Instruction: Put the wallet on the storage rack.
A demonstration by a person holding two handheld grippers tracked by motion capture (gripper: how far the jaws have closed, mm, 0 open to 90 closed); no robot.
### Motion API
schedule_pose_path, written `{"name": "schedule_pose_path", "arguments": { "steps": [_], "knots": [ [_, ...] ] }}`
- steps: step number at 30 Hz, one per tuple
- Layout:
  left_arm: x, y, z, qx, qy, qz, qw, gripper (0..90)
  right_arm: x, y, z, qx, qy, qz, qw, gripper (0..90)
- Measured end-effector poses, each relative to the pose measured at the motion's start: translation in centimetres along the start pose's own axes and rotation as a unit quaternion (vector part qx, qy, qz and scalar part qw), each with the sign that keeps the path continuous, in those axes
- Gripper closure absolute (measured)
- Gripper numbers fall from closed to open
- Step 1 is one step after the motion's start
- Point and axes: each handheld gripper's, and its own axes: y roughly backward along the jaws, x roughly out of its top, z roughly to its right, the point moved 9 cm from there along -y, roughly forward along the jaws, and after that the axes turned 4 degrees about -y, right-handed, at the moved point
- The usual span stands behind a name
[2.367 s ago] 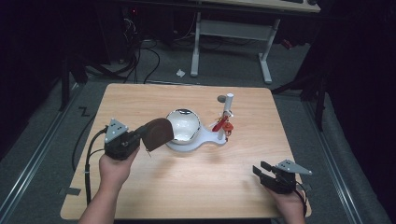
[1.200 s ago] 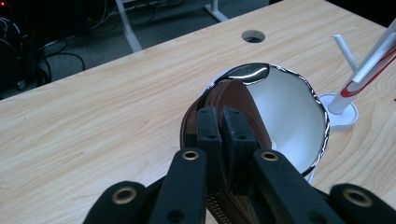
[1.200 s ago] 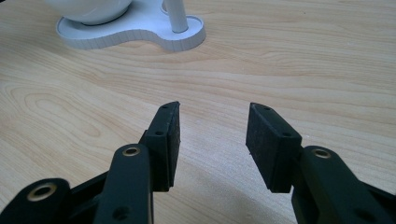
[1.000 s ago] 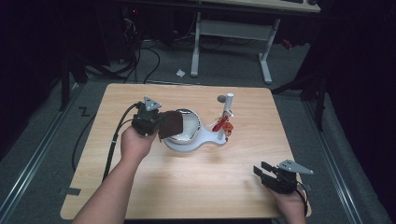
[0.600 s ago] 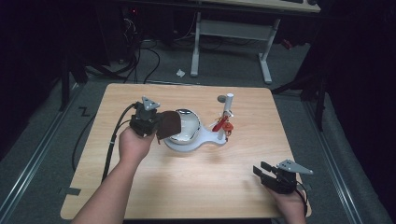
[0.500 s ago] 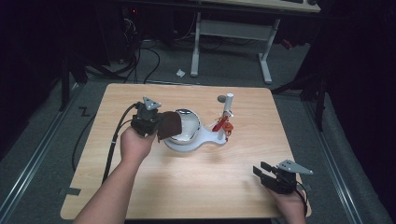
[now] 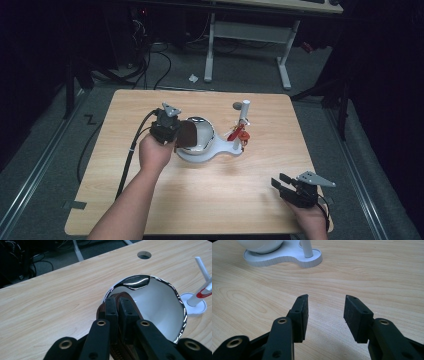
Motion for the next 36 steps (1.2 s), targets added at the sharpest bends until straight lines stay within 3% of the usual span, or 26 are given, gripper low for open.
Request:
{"name": "schedule_pose_path", "arguments": {
  "steps": [9, 23, 30, 36],
  "knots": [
    [-0.2, -1.5, 0.3, 0.003, 0.015, 0.004, 0.9999, 85.8, -0.1, 0.0, 0.0, 0.0, 0.0, -0.001, 1.0, 55.1],
    [0.5, -1.6, 0.7, 0.009, 0.009, 0.015, 0.9998, 83.7, -0.1, -0.1, -0.1, 0.003, 0.0, -0.003, 1.0, 55.1],
    [0.9, -1.4, 0.9, -0.01, 0.019, 0.031, 0.9993, 64.0, -0.1, -0.1, -0.1, 0.003, -0.002, -0.003, 1.0, 54.9],
    [1.0, -0.8, 0.9, -0.016, 0.02, 0.041, 0.9988, 52.1, -0.2, -0.2, -0.1, 0.004, 0.0, -0.003, 1.0, 54.5]
  ]
}}
